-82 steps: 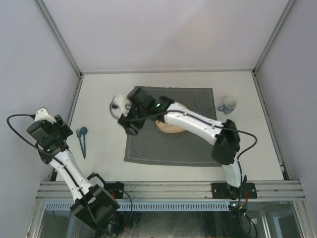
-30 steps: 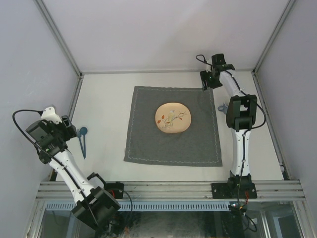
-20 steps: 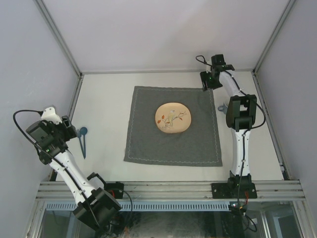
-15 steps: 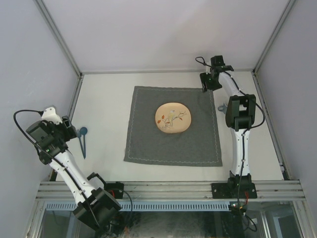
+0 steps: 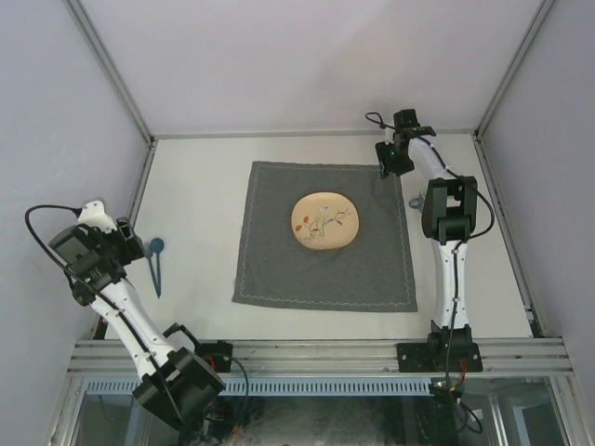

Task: Set the dinner table for one person
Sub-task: Adjust the napkin at the center of the board, then pick up the cup at the center of the board.

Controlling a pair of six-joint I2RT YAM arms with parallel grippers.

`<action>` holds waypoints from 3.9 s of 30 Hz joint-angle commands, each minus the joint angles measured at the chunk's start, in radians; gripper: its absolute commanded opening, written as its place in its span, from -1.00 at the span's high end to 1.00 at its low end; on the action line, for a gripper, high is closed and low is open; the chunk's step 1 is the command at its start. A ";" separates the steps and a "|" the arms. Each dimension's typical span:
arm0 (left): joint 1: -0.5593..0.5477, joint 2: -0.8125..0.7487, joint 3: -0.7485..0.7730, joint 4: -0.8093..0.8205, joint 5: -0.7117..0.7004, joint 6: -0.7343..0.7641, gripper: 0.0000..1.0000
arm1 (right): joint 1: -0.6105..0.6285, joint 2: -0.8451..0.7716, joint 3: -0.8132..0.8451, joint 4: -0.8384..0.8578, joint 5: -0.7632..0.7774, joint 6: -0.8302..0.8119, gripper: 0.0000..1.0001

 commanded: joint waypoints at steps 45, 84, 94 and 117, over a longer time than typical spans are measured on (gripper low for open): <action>0.006 0.008 -0.025 0.038 -0.008 0.028 -0.32 | 0.005 0.108 0.154 0.020 0.070 -0.027 1.00; 0.006 -0.058 -0.038 0.007 0.046 0.035 -0.33 | 0.084 -0.766 -0.473 -0.040 0.140 -0.061 -0.11; 0.006 -0.051 -0.055 0.003 0.040 0.055 -0.33 | -0.011 -0.912 -0.799 0.043 0.144 -0.122 0.03; 0.006 -0.135 -0.081 -0.047 0.022 0.074 -0.33 | -0.151 -0.718 -0.777 0.136 0.069 -0.198 0.08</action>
